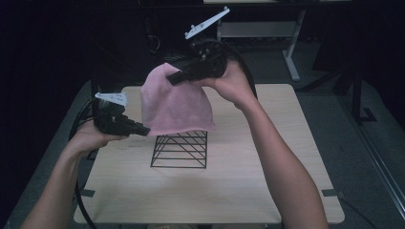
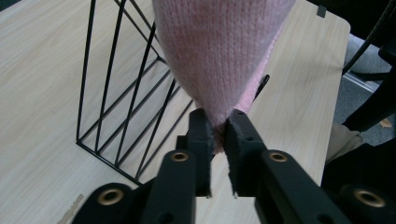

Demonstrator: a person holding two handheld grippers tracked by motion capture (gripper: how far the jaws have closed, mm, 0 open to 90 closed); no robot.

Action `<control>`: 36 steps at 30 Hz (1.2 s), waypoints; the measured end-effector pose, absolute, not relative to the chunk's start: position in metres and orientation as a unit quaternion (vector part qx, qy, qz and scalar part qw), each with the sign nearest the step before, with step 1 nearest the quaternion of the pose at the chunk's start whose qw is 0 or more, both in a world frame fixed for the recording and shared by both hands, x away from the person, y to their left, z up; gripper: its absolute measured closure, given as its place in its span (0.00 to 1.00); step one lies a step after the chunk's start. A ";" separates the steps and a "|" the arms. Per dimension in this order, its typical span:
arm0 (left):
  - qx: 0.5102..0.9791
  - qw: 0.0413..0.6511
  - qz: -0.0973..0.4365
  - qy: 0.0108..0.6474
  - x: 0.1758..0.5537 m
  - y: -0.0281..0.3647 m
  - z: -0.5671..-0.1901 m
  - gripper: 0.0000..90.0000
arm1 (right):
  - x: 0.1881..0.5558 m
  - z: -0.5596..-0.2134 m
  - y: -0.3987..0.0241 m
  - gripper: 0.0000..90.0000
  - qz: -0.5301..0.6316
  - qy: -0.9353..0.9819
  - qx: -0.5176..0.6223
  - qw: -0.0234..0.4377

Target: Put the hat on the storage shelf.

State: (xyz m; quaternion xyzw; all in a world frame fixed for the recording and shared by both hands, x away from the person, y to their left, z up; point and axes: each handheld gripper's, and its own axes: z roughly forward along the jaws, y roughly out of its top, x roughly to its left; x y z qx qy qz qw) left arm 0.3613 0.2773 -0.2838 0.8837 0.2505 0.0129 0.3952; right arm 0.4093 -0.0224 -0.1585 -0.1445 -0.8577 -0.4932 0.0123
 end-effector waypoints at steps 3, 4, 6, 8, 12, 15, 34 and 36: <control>0.882 0.401 0.022 0.249 0.361 0.280 -0.279 0.93 | 0.404 -0.152 -0.020 0.85 -0.498 -0.857 -0.135 0.003; 0.880 0.404 0.024 0.248 0.360 0.282 -0.276 0.93 | 0.404 -0.149 -0.020 0.85 -0.498 -0.857 -0.135 0.001; 0.879 0.408 0.028 0.244 0.358 0.284 -0.272 0.94 | 0.402 -0.145 -0.020 0.85 -0.502 -0.854 -0.135 -0.002; 0.878 0.413 0.029 0.242 0.356 0.287 -0.268 0.94 | 0.401 -0.142 -0.020 0.85 -0.502 -0.855 -0.134 -0.006; 0.873 0.425 0.027 0.240 0.353 0.292 -0.263 0.94 | 0.398 -0.137 -0.023 0.85 -0.507 -0.851 -0.135 -0.008; 0.872 0.428 0.020 0.235 0.349 0.295 -0.260 0.94 | 0.396 -0.134 -0.025 0.85 -0.509 -0.850 -0.137 -0.008; 0.884 0.391 0.026 0.255 0.359 0.285 -0.292 0.94 | 0.418 -0.175 -0.032 0.85 -0.487 -0.858 -0.166 0.011; 0.886 0.387 0.029 0.254 0.360 0.283 -0.294 0.94 | 0.418 -0.177 -0.033 0.85 -0.488 -0.857 -0.166 0.013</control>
